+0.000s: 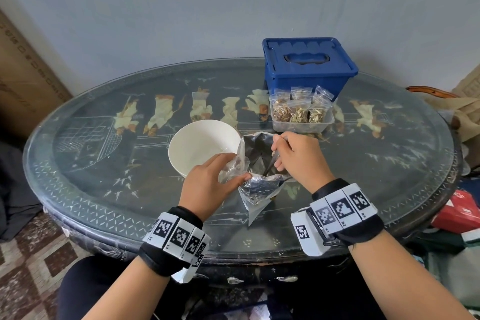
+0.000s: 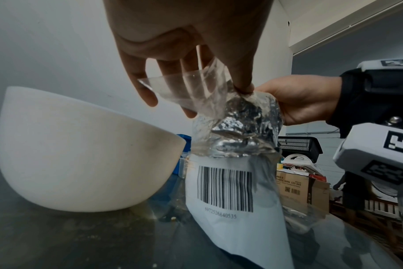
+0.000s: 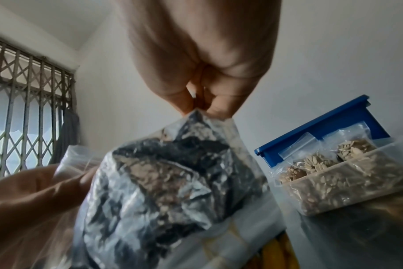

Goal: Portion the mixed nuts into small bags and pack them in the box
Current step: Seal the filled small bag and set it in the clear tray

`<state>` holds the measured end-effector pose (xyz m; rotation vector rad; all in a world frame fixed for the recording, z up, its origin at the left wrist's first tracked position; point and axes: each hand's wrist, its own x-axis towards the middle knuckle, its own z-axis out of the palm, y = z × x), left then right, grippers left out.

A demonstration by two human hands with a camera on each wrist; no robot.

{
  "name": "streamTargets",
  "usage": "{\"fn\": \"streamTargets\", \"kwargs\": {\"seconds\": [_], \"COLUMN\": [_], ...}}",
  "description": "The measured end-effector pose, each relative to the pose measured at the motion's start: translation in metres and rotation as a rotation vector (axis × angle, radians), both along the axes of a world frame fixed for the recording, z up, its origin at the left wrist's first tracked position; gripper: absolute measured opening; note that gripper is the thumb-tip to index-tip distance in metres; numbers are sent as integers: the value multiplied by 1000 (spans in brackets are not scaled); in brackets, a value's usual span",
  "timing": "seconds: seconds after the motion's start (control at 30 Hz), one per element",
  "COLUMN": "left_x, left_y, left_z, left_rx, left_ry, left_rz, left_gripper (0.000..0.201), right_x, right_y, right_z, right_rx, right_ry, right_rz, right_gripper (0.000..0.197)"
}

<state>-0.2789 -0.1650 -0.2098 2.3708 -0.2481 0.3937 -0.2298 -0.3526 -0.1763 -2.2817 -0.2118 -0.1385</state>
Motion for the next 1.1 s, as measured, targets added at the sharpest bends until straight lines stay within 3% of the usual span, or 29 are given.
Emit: {"fn": "streamTargets", "kwargs": {"seconds": [0.33,0.6,0.8,1.1], "left_x": [2,11,23,44], "left_y": [7,17,18,6], "left_z": [7,22,45,63], "left_rx": [6,19,156,443], "left_ry": [56,116,149,264], "left_rz": [-14,-94,-156,-174], "left_gripper": [74,81,59,63], "right_x": [9,17,16,14], "right_y": [-10,-24,-32,-44], "right_z": [13,17,22,39], "right_rx": [285,397,502,634], "right_ry": [107,133,86,-46], "right_rz": [-148,-241,-308,-402], "right_gripper": [33,33,32,33]}}
